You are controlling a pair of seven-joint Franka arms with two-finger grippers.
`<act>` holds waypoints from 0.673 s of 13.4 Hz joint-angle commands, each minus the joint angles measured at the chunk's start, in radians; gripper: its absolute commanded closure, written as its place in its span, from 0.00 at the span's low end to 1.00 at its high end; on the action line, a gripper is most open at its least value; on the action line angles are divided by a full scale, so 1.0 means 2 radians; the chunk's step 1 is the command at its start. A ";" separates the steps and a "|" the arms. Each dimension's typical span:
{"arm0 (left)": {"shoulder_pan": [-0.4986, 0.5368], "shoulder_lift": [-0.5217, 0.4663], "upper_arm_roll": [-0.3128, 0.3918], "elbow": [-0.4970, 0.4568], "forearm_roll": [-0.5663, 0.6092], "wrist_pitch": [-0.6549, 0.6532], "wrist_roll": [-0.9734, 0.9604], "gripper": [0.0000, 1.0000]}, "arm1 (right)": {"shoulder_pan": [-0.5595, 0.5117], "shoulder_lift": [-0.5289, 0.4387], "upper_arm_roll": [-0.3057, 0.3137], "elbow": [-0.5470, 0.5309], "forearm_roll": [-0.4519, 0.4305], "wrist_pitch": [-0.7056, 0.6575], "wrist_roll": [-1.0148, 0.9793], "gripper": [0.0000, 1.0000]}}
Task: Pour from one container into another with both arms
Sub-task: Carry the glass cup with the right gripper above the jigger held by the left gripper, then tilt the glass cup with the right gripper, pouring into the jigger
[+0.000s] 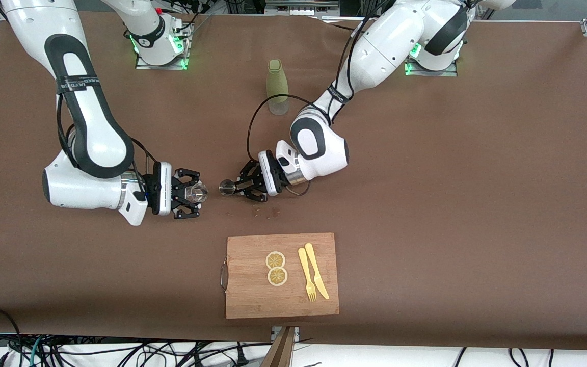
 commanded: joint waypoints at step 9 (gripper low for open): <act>-0.021 0.021 0.023 0.052 -0.011 0.013 -0.029 1.00 | -0.003 -0.012 0.042 -0.001 -0.103 0.046 0.095 1.00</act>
